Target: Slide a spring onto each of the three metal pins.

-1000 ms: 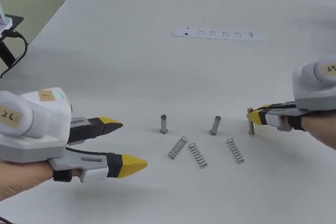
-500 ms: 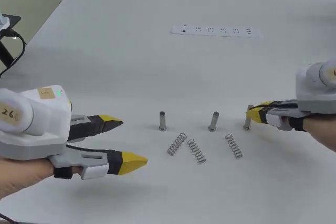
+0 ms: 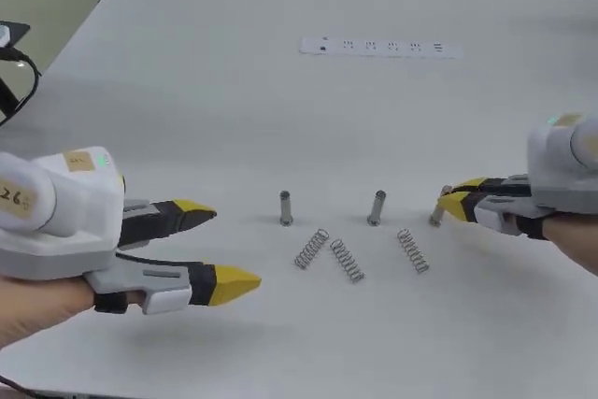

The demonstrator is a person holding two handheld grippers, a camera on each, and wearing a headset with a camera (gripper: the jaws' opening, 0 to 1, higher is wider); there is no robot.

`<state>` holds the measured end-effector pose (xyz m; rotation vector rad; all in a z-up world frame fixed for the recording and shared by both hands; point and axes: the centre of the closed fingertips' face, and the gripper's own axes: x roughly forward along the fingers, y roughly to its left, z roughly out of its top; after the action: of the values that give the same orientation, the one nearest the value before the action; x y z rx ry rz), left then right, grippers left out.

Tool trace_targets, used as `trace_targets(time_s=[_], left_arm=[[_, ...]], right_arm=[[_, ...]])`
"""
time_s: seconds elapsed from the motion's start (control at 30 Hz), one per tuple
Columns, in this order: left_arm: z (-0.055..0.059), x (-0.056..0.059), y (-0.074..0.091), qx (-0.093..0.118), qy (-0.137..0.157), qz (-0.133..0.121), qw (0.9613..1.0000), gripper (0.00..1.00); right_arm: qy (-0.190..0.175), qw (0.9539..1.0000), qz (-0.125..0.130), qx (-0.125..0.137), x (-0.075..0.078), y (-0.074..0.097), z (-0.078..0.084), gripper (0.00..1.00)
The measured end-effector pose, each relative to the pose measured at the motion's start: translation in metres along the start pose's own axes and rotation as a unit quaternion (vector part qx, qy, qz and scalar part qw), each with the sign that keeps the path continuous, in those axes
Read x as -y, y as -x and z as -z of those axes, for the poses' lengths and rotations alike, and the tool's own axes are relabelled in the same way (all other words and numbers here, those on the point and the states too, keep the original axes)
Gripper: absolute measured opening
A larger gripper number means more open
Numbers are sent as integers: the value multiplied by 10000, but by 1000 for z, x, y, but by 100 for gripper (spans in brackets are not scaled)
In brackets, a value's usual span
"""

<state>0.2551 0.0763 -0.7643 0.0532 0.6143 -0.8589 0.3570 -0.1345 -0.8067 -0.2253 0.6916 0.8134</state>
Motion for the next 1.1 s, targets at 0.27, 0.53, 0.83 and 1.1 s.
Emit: trace_targets(time_s=[0.27, 0.53, 0.83, 1.1], left_arm=[[0, -1, 1, 9, 6, -19, 10000, 56], [2, 0, 1, 1, 12, -8, 10000, 56], [-1, -1, 1, 29, 14, -12, 10000, 57], [-2, 0, 1, 50, 13, -1, 10000, 57]], right_arm=[[185, 9998, 41, 44, 0, 0, -1, 5], [254, 9997, 4, 53, -2, 0, -1, 5], [251, 9995, -54, 191, -3, 2, -9, 6], [274, 9993, -75, 230, -4, 3, -12, 12]])
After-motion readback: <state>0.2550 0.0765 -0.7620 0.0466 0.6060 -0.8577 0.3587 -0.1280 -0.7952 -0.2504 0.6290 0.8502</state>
